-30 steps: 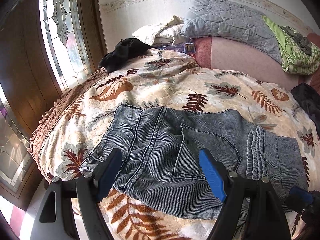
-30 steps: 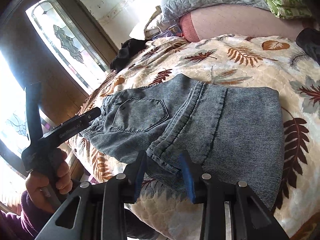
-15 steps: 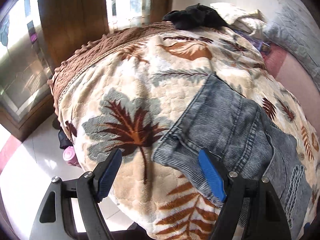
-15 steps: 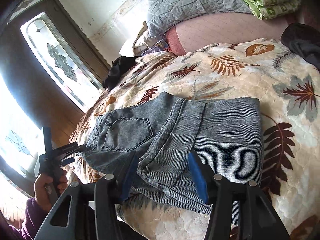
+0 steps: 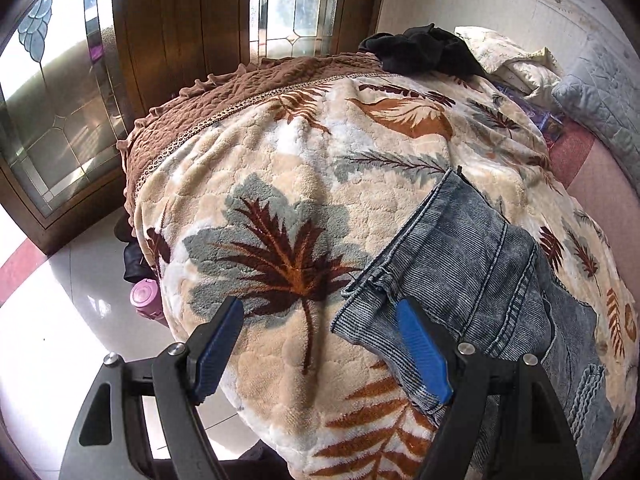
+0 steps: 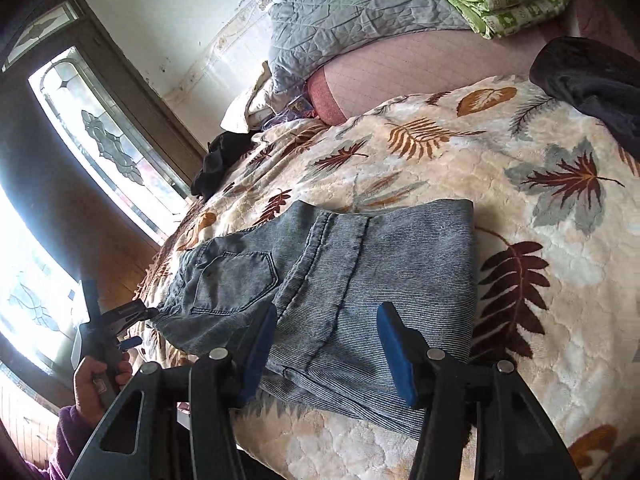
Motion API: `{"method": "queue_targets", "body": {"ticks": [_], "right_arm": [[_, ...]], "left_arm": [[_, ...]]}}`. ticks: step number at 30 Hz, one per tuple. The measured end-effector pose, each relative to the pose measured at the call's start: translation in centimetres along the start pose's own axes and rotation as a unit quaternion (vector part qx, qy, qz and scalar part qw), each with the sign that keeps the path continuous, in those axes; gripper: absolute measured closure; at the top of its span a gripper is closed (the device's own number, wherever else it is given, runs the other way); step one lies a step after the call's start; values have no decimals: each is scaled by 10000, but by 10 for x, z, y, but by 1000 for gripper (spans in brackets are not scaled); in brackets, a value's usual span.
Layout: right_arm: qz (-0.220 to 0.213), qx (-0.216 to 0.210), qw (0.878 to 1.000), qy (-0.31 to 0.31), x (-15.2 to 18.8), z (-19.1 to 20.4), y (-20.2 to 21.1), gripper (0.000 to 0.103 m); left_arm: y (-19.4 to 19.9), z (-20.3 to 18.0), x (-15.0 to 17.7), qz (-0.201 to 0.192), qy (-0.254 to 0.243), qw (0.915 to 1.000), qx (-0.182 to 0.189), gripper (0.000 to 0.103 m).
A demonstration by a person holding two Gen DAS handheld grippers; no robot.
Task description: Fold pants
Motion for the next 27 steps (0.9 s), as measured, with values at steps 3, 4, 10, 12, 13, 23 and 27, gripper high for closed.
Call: {"method": "queue_targets", "body": {"ticks": [3, 4, 10, 12, 13, 23, 27], "right_arm": [[35, 29, 10000, 4, 1, -1, -2, 47], [50, 36, 10000, 9, 2, -1, -3, 47], [164, 16, 9998, 93, 5, 5, -13, 47], [207, 4, 9997, 138, 7, 9, -17, 47], [227, 2, 9996, 159, 8, 10, -18, 47], [353, 79, 9993, 130, 12, 4, -25, 47], [403, 67, 9991, 146, 12, 5, -27, 47]], "left_arm": [[6, 3, -2, -109, 142, 9997, 148, 23], [11, 5, -4, -219, 199, 9993, 216, 23], [8, 13, -4, -167, 187, 9995, 208, 23], [-4, 14, 2, 130, 259, 9991, 300, 23], [-8, 15, 5, 247, 343, 9985, 361, 23], [2, -8, 14, 211, 200, 9962, 821, 23], [-13, -10, 18, 518, 312, 9937, 946, 23]]}}
Point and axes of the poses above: each gripper's, at about its wrist camera, not at the fingertips, and y roughly against the way its jaws point, z to its left, x to its underside, the point moved 7 cm from there along -y, roughly the way its jaws point, and after that the axes turned 7 degrees about -y, right-handed, at the moved point
